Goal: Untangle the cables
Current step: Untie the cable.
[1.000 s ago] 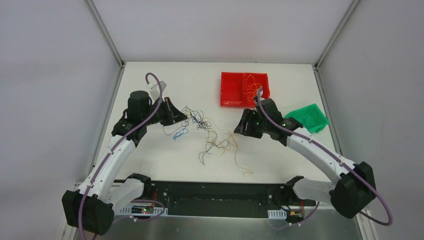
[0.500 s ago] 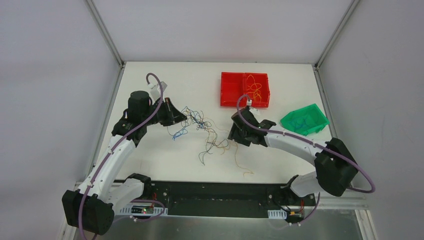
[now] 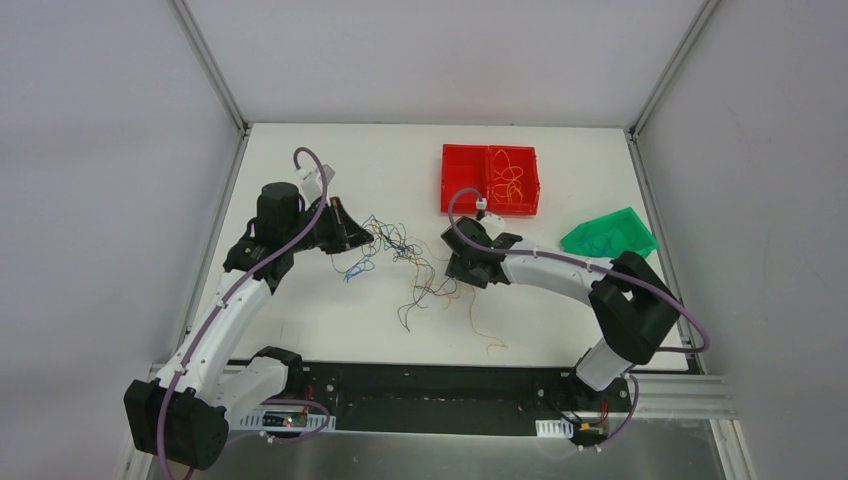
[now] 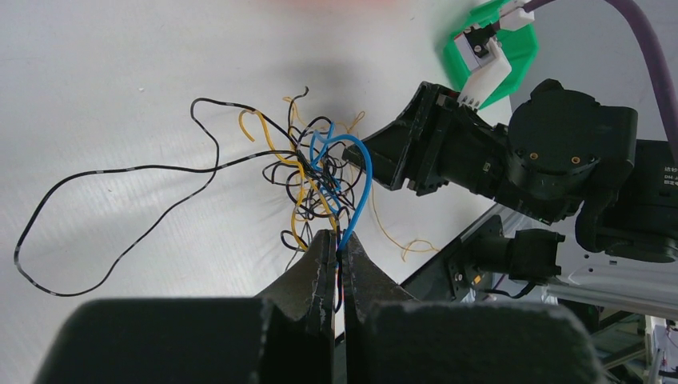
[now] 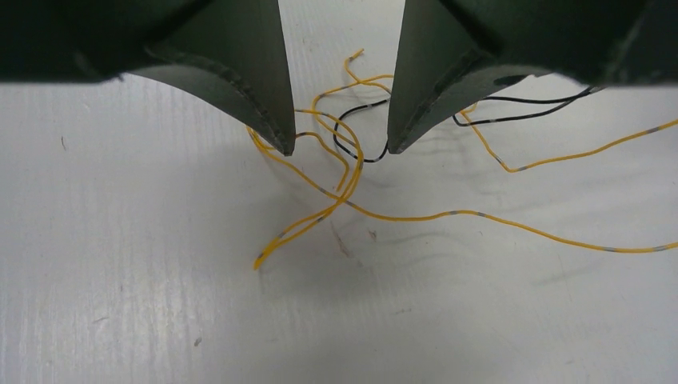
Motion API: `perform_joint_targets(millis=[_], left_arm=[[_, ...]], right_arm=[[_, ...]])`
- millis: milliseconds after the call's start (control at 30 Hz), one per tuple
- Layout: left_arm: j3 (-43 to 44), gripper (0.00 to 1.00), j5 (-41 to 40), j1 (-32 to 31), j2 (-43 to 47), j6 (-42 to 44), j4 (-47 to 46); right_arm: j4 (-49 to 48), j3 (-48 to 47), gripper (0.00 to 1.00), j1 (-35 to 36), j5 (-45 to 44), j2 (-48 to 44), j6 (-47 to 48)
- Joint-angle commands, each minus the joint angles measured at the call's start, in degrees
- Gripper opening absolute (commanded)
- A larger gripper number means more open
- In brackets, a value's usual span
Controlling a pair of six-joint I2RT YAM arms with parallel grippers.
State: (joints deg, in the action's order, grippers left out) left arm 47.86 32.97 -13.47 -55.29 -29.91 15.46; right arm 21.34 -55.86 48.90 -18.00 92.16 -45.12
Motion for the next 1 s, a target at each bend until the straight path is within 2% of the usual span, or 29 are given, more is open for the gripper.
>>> perform_joint_targets(millis=[0, 233, 467, 500, 633, 800, 967], left_arm=[[0.20, 0.00, 0.88, 0.03, 0.01, 1.62, -0.79], [0.31, 0.00, 0.05, 0.03, -0.35, 1.57, -0.32], [1.29, 0.00, -1.26, 0.11, -0.87, 2.23, 1.69], [1.69, 0.00, -1.48, 0.11, -0.95, 2.49, 2.30], [3.73, 0.00, -3.94, 0.19, -1.74, 3.72, 5.97], [5.47, 0.00, -9.78, 0.95, -2.79, 4.35, 10.95], [5.88, 0.00, -15.48, 5.03, -2.66, 2.30, 14.47]], right_arm=[[-0.31, -2.94, 0.48, 0.34, -2.67, 2.43, 1.56], [-0.42, -1.66, 0.40, 0.85, -0.91, 4.32, 1.27], [1.23, -0.26, 0.03, 0.83, -1.09, 0.87, 0.44], [1.69, -0.05, 0.00, 0.52, -1.07, -0.36, 0.42], [3.74, 1.85, 0.00, -2.36, -0.19, -7.56, 0.83], [8.82, 5.25, 0.00, -10.79, -0.23, -21.02, 2.87], [12.91, 9.30, 0.00, -30.88, 7.67, -36.64, 6.89]])
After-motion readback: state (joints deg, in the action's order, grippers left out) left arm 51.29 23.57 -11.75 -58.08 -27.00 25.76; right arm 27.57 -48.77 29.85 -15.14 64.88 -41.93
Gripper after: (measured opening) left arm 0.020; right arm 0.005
